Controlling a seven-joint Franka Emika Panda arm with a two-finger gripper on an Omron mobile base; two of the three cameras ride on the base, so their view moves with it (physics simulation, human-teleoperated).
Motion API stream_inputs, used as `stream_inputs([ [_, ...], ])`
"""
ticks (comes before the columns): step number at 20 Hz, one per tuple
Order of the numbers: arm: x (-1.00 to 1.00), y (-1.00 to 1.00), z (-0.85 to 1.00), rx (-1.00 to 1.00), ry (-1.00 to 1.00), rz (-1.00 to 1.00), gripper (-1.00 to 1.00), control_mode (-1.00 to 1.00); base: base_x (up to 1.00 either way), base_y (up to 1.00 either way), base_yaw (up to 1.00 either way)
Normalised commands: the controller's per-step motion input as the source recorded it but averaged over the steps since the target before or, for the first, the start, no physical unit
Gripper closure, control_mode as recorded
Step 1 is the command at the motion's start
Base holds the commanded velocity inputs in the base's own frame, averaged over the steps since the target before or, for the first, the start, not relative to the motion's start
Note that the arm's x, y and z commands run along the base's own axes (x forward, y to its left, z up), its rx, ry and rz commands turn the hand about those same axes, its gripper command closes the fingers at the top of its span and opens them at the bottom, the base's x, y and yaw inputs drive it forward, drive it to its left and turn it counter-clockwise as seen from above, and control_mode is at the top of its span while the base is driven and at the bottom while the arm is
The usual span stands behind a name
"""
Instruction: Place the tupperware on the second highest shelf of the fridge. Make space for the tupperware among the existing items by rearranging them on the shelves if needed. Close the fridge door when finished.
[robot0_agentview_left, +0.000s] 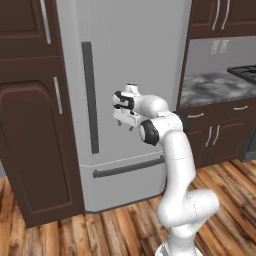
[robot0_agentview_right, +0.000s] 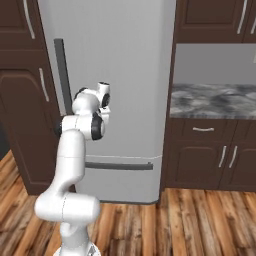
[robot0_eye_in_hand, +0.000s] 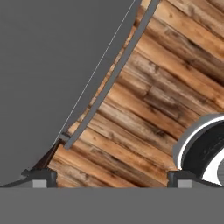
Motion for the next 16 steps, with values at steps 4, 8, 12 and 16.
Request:
stream_inputs([
  [4, -0.05, 0.00, -0.66, 0.00, -0.40, 0.00, -1.00, -1.00, 0.00, 0.00, 0.00],
  [8, 0.64, 0.00, -0.25, 0.00, -0.35, -0.10, -1.00, -1.00, 0.00, 0.00, 0.00],
  [12, 1.00, 0.00, -0.15, 0.00, -0.45, -0.21, -1.00, -1.00, 0.00, 0.00, 0.00],
  [16, 1.00, 0.01, -0.38, 0.00, -0.63, -0.23, -1.00, -1.00, 0.00, 0.00, 0.00],
])
